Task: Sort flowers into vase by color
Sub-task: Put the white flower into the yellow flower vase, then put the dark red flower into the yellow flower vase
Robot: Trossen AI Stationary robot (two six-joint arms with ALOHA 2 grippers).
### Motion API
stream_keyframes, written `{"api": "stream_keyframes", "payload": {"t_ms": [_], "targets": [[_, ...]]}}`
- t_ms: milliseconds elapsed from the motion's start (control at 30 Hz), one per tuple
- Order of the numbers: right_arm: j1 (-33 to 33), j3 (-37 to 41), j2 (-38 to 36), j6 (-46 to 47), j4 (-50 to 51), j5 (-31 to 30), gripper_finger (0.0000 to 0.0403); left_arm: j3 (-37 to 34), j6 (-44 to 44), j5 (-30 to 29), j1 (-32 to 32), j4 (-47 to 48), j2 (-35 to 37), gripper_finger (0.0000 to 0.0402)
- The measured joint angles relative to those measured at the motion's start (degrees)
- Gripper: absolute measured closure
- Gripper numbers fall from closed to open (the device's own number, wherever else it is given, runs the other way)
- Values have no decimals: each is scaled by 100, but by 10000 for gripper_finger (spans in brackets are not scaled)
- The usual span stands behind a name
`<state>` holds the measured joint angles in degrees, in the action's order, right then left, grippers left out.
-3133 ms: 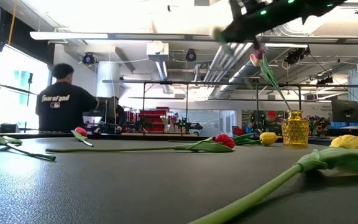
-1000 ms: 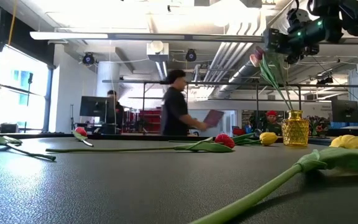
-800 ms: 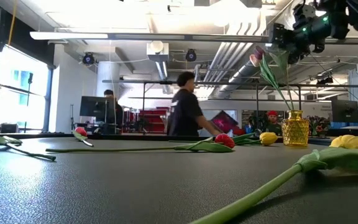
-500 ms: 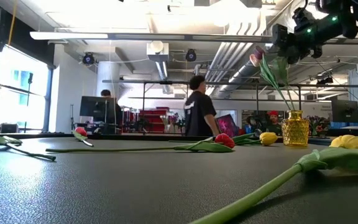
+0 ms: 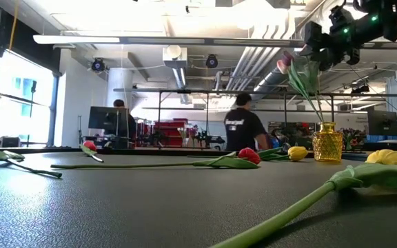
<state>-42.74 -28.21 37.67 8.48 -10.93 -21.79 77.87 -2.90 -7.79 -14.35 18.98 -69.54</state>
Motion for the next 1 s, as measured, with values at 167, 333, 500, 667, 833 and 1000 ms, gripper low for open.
{"api": "stream_keyframes", "payload": {"t_ms": [167, 333, 500, 667, 833, 1000], "targets": [[0, -2, -22, 271, 512, 511, 210, 0, 0, 0, 92, 127, 0, 108], [-2, -2, -22, 516, 1073, 602, 172, 0, 15, -2, 107, 118, 0, 108], [-1, -2, -50, 563, 992, 569, 109, 0, 15, -2, 92, 83, 0, 108], [7, -2, -191, 1104, 812, 688, 80, 0, 15, -2, 90, 89, 0, 108], [239, -2, -404, 1569, 85, 1298, 91, 0, 117, -10, 89, 401, -7, 108], [604, -7, -486, 1747, -631, 1333, 114, 0, 153, -35, 87, 655, -301, 108]]}}
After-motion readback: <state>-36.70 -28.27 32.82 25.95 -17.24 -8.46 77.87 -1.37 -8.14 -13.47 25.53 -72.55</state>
